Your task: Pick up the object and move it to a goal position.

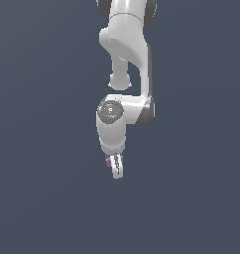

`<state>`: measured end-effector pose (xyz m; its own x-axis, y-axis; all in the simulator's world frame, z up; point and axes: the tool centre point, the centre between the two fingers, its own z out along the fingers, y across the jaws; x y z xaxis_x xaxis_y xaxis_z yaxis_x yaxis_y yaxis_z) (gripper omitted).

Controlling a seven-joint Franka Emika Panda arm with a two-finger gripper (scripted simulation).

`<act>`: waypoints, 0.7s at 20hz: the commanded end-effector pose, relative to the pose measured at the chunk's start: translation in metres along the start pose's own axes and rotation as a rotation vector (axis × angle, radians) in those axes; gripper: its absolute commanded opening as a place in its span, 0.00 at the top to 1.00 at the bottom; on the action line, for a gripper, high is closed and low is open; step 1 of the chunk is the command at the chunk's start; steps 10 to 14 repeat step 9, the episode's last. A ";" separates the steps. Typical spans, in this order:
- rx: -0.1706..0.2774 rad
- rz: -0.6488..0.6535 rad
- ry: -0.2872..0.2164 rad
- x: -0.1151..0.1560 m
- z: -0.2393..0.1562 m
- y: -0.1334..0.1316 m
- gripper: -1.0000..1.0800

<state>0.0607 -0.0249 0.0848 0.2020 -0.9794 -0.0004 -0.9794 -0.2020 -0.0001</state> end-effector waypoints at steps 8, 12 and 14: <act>0.000 0.000 0.000 -0.016 -0.009 0.012 1.00; 0.000 0.000 0.000 -0.016 -0.009 0.012 1.00; 0.000 0.000 0.000 -0.016 -0.009 0.012 1.00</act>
